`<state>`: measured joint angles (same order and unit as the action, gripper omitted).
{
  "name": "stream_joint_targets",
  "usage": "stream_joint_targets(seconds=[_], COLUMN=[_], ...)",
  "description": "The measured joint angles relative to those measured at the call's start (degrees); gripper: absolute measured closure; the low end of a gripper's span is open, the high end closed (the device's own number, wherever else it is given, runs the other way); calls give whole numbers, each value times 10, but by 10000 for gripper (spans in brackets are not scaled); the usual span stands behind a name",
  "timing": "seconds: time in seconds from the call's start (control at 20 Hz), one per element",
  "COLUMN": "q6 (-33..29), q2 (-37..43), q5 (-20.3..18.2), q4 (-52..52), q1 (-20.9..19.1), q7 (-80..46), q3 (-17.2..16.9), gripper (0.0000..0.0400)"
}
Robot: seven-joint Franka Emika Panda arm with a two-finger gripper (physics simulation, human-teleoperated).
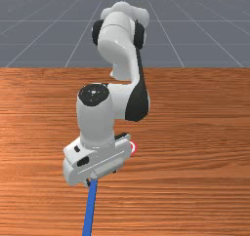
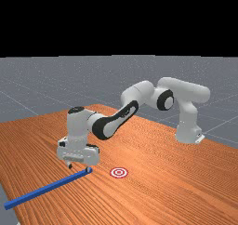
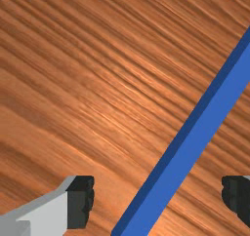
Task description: Pull the pivot to the target area
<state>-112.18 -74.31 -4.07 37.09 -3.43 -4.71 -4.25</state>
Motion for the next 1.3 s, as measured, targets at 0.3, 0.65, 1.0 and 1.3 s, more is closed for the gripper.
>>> stream_joint_targets(seconds=[0.3,0.65,1.0,1.3], q6=[-7,28,2,7], q2=[0,-48,-66,-60], q5=[8,4,14,2], q4=[4,-78,-80,-71], q1=[9,-13,-7,-13], q7=[-29,-13,-34,-22], q3=[-13,5,-9,5], gripper=[1,0,0,0])
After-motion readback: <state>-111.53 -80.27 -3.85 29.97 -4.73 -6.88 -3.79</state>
